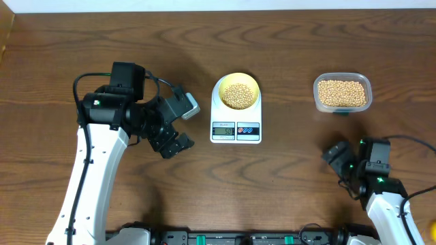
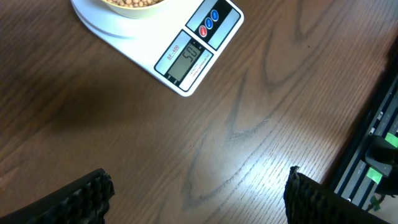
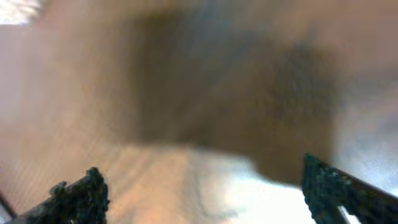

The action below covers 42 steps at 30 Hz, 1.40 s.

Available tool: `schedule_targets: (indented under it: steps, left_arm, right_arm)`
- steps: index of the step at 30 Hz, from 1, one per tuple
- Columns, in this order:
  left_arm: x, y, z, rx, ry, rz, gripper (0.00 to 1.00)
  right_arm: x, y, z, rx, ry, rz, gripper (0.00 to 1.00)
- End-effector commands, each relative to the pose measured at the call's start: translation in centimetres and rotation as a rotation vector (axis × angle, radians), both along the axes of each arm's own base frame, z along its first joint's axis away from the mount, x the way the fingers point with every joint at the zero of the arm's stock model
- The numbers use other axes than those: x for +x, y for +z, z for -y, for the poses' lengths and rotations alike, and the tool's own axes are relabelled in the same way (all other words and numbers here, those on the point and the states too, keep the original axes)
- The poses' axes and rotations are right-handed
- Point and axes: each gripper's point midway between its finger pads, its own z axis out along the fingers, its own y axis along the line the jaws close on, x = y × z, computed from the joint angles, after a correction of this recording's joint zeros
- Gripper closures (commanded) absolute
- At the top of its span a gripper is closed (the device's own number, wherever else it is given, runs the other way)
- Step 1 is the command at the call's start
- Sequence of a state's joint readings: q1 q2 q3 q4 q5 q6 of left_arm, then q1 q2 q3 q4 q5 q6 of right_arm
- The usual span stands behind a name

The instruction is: Scoop item into bowl and weigh 50g on scale

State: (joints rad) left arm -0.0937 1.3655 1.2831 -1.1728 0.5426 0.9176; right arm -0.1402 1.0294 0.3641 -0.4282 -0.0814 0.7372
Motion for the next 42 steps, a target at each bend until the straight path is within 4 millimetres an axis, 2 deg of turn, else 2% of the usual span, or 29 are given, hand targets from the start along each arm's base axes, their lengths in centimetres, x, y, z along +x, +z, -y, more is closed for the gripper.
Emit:
schedule_targets:
  steps: [1,4,10,32,40,42]
  left_arm:
    - [-0.2,-0.2,0.0,0.008,-0.009,-0.002,0.09]
    - [-0.2,-0.2,0.0,0.008,-0.009,-0.003,0.10]
    - [-0.2,-0.2,0.0,0.008,-0.008,-0.002,0.09]
    - [-0.2,-0.2,0.0,0.008,-0.009,-0.002,0.10]
    - [-0.2,-0.2,0.0,0.008,-0.009,-0.003,0.10]
    - [-0.2,-0.2,0.0,0.008,-0.008,-0.002,0.10]
  right_arm:
    - [3.3,2.2,-1.8,-0.011,0.241,0.185,0.01]
    - [5.0,3.8,-2.7,-0.005,0.309,0.293,0.01]
    - [6.2,5.2,-3.1,0.066,0.253,0.364,0.01]
    - [6.2,5.3,-3.6,0.067,0.292,0.373,0.01]
    - [6.1,5.9,-5.0,0.135,0.343,0.396,0.01]
    - [6.5,6.5,-5.4,0.154,0.364,0.430,0.01]
